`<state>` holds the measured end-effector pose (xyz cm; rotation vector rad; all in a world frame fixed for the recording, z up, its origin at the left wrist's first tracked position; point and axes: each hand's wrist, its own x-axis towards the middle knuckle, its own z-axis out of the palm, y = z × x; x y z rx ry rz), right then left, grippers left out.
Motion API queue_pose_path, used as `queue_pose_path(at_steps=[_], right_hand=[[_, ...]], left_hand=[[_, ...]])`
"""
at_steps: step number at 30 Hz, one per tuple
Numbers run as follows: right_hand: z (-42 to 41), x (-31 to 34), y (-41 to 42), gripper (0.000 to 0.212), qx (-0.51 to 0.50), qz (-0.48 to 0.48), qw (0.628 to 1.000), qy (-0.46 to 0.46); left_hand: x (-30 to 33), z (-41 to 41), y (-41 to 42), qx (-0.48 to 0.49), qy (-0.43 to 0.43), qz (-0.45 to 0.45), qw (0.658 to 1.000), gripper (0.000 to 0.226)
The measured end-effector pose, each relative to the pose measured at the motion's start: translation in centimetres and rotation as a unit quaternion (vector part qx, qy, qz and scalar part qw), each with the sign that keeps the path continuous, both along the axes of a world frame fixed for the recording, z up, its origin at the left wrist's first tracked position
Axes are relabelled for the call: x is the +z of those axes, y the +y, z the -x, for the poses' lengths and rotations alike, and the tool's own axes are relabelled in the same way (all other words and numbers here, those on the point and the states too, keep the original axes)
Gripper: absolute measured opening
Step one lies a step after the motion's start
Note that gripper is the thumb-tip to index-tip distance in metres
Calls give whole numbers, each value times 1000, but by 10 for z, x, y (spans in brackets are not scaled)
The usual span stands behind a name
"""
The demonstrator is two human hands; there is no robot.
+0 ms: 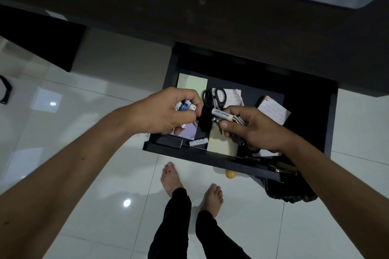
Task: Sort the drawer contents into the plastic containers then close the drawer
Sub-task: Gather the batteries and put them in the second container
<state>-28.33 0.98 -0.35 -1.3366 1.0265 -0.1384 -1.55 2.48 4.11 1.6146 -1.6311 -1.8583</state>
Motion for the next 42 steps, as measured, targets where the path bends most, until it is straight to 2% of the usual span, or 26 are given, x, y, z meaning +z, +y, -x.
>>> queue_pose_path(at_steps=[4, 8, 12, 16, 18, 22, 24, 30, 33, 35, 37, 42], right_hand=[[7, 4, 1, 6, -2, -8, 1000, -28], [12, 7, 3, 12, 7, -13, 1000, -23], [19, 6, 7, 18, -1, -89, 996, -18], [24, 2, 9, 23, -61, -196, 974, -92], [25, 0, 8, 24, -71, -215, 968, -109], [28, -2, 5, 18, -75, -222, 962, -140], [30, -4, 4, 16, -82, -231, 958, -151], [36, -4, 4, 16, -100, -261, 943, -179], [38, -3, 3, 16, -85, -256, 948, -169], [38, -2, 1, 32, -70, -243, 953, -166], [38, 0, 1, 39, -65, -240, 953, -173], [36, 0, 0, 31, -81, -236, 952, -175]], left_hand=[[1, 12, -5, -28, -10, 0, 1000, 15], [-5, 24, -10, -35, -22, -3, 999, 14], [-17, 33, -6, -62, -30, 1, 998, 8], [-24, 36, -5, -106, -82, 34, 990, 3], [-30, 37, -5, -140, -118, 64, 981, 12], [-45, 40, -4, -209, -215, 104, 948, 46], [-48, 42, -4, -209, -233, 106, 944, 50], [-54, 45, -5, -205, -267, 113, 935, 35], [-55, 46, -5, -218, -274, 132, 927, 31], [-55, 45, -6, -231, -278, 137, 922, 30], [-54, 45, -6, -238, -274, 137, 922, 29], [-53, 44, -6, -250, -258, 132, 924, 20]])
